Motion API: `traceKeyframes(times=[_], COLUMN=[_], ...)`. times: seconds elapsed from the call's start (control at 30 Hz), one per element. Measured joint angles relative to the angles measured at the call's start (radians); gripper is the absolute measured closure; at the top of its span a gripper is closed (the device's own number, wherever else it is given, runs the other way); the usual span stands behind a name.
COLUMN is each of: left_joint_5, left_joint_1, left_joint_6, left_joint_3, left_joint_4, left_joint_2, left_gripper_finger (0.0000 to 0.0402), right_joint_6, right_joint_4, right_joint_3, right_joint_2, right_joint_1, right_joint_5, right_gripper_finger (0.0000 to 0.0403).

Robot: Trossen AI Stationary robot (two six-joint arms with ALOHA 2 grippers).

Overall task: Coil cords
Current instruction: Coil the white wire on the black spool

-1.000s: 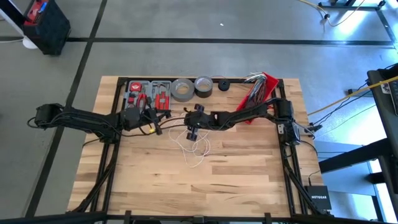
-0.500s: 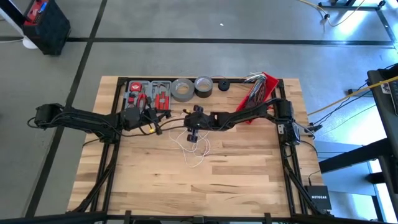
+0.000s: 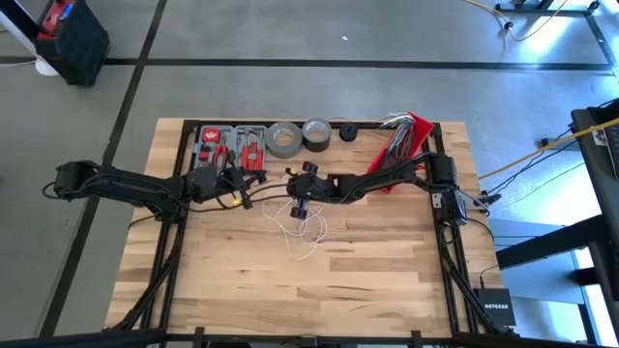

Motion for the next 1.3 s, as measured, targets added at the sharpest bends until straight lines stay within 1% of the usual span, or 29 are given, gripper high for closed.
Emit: traceKeyframes(times=[0.17,0.23,0.3,0.37,0.47,0.67,0.83,0.93,1.07,1.17,1.3], left_joint_5=[0.000,0.019,0.066,0.101,0.109,0.139,0.142,0.143,0.131,0.123,0.123], left_joint_1=[0.000,0.000,0.000,0.000,0.000,-0.002,-0.002,-0.002,-0.002,-0.002,-0.002], left_joint_6=[-0.020,-0.045,-0.071,-0.097,-0.158,-0.261,-0.262,-0.266,-0.257,-0.243,-0.236], left_joint_3=[0.000,0.000,0.000,0.000,0.000,-0.001,-0.001,-0.001,-0.001,-0.001,-0.001], left_joint_4=[0.005,0.027,0.052,0.081,0.133,0.211,0.297,0.335,0.336,0.315,0.301], left_joint_2=[0.000,0.000,0.000,0.000,-0.002,-0.032,-0.046,-0.046,-0.039,-0.036,-0.049], left_gripper_finger=[0.0402,0.0402,0.0402,0.0402,0.0402,0.0402,0.0402,0.0402,0.0402,0.0402,0.0402], right_joint_6=[0.000,0.000,-0.002,-0.001,-0.002,-0.003,-0.003,-0.002,-0.003,-0.002,0.006], right_joint_4=[-0.002,0.000,0.007,0.024,0.060,0.145,0.240,0.321,0.323,0.318,0.253], right_joint_3=[0.000,0.000,0.000,0.000,0.000,0.000,0.000,0.003,0.040,0.058,0.062], right_joint_2=[0.000,0.000,0.000,0.000,0.000,-0.001,-0.001,-0.001,-0.001,-0.001,-0.001], right_joint_1=[0.000,0.000,0.000,0.000,0.004,0.022,0.038,0.048,0.068,0.075,0.073], right_joint_5=[0.000,0.001,0.002,0.011,0.045,0.043,0.045,0.086,0.148,0.146,0.155], right_gripper_finger=[0.0378,0.0386,0.0397,0.0396,0.0394,0.0397,0.0400,0.0399,0.0398,0.0398,0.0398])
